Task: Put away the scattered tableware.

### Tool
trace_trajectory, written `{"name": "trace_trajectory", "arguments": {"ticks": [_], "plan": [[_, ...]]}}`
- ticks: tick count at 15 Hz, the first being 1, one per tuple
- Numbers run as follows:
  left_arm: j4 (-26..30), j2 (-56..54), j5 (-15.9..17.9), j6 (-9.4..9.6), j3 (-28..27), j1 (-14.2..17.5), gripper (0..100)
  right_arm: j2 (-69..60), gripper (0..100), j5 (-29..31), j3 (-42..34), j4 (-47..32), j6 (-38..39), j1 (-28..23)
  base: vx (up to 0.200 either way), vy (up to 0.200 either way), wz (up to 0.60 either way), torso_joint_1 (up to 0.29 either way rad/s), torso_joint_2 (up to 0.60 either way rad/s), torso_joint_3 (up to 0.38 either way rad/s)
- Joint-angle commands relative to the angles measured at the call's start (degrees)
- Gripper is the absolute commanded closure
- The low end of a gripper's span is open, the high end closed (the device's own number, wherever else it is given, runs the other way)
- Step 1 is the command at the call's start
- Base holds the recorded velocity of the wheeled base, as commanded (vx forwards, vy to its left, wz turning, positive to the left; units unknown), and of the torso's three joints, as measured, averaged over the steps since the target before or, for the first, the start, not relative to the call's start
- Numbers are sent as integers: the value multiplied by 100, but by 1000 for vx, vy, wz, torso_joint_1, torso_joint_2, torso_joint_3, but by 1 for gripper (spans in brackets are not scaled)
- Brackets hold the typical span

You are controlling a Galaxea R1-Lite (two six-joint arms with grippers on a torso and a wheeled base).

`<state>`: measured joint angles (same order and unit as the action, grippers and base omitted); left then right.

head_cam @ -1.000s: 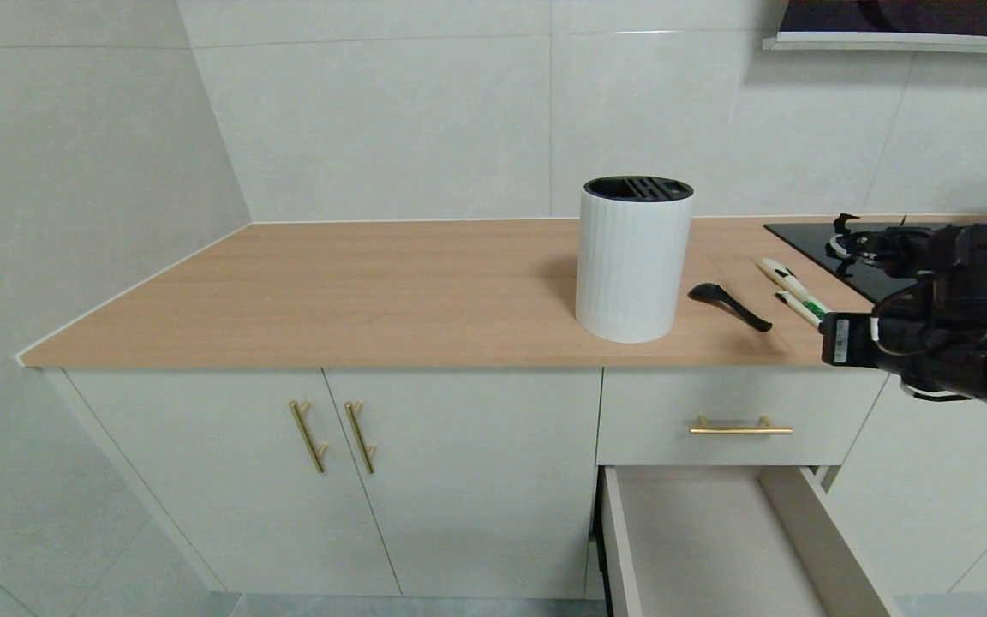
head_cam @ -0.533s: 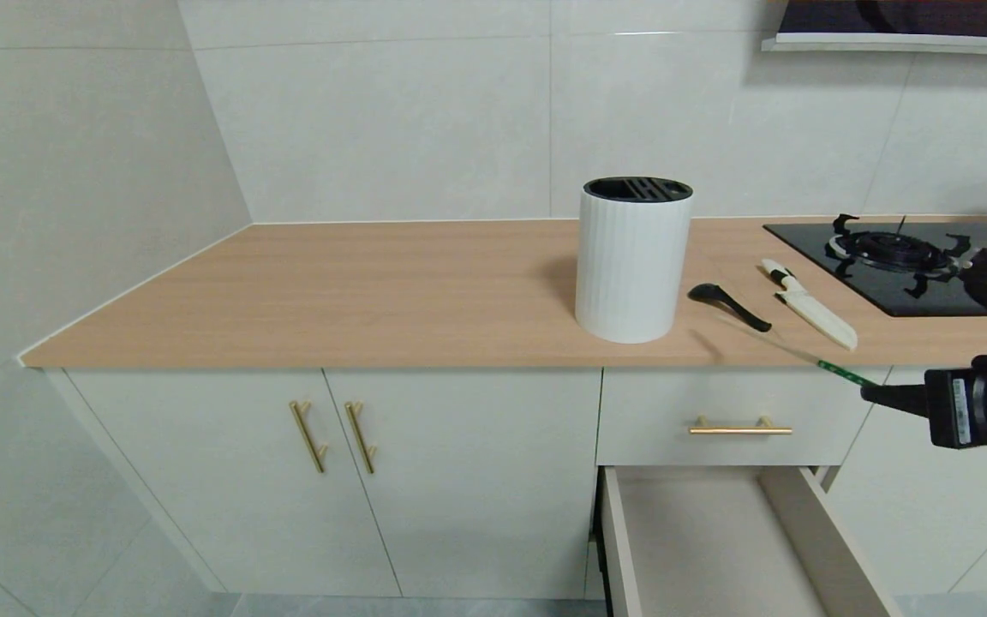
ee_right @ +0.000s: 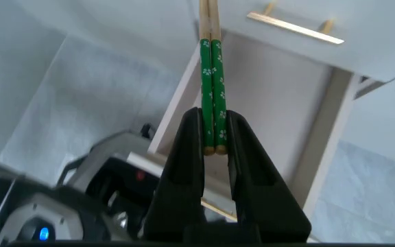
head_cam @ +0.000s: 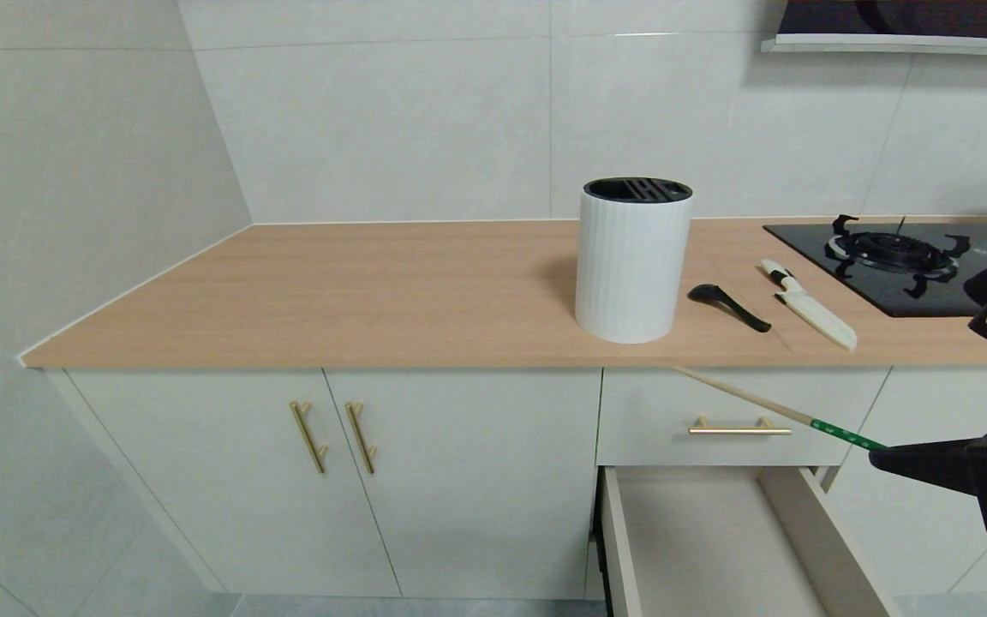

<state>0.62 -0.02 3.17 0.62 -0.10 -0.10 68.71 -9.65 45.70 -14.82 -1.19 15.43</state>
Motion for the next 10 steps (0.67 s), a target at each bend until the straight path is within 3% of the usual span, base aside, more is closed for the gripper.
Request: {"name": "trace_trajectory", "arguments": {"ticks": [1, 7, 10], "plan": [[-1, 2, -1, -1, 1, 1, 0, 55, 100, -1, -35, 6, -4, 65, 0, 0, 0, 0, 0, 0], [-1, 2, -1, -1, 1, 1, 0, 249, 100, -1, -114, 23, -12, 100, 0, 0, 0, 0, 0, 0], [-1, 2, -1, -1, 1, 1, 0, 284, 100, 7, -141, 23, -91, 109, 0, 0, 0, -108, 261, 150]]}}
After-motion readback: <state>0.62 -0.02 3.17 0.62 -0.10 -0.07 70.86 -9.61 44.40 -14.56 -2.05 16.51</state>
